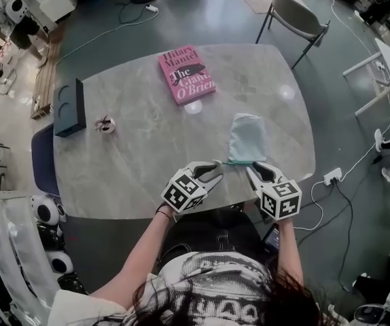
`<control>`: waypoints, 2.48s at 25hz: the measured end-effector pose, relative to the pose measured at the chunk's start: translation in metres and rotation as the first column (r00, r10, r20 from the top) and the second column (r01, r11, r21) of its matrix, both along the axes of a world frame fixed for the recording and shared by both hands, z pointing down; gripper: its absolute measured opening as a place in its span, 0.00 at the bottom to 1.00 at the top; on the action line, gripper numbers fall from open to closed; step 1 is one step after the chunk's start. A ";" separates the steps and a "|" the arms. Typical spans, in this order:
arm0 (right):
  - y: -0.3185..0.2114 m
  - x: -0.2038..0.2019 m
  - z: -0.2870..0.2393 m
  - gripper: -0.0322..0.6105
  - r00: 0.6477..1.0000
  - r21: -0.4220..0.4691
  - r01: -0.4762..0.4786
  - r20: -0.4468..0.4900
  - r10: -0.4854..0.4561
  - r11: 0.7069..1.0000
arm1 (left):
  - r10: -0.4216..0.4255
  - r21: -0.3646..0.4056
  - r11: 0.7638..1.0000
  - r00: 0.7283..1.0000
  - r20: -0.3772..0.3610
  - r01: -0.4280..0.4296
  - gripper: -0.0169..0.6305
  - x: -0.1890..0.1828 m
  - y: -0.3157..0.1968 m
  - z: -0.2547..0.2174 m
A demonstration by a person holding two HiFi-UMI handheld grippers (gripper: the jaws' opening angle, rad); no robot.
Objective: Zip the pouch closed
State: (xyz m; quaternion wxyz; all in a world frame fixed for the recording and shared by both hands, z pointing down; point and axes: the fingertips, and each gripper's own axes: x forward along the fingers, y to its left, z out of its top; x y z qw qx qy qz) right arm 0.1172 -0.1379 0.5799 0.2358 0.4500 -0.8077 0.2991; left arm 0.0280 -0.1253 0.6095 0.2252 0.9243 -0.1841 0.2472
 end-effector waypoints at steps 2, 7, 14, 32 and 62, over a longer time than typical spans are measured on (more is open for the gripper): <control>0.001 -0.005 -0.006 0.19 1.000 0.012 0.020 0.007 -0.020 1.000 | -0.031 0.008 0.999 0.999 -0.011 0.032 0.21 -0.003 0.004 -0.004; 0.010 -0.011 -0.013 0.19 0.995 0.018 0.092 0.032 -0.092 0.996 | -0.103 0.028 0.994 0.995 -0.004 0.103 0.20 -0.008 0.023 -0.009; 0.044 -0.012 -0.025 0.19 0.975 0.043 0.210 0.067 -0.212 0.977 | -0.262 0.035 0.964 0.964 -0.039 0.263 0.19 0.000 0.052 -0.027; 0.165 -0.003 -0.076 0.09 0.886 0.236 0.414 0.118 -0.448 0.879 | -0.463 0.193 0.856 0.877 -0.128 0.480 0.09 0.052 0.174 -0.097; 0.221 -0.007 -0.114 0.05 0.858 0.407 0.455 0.039 -0.513 0.792 | -0.460 0.264 0.832 0.873 -0.162 0.488 0.05 0.064 0.232 -0.143</control>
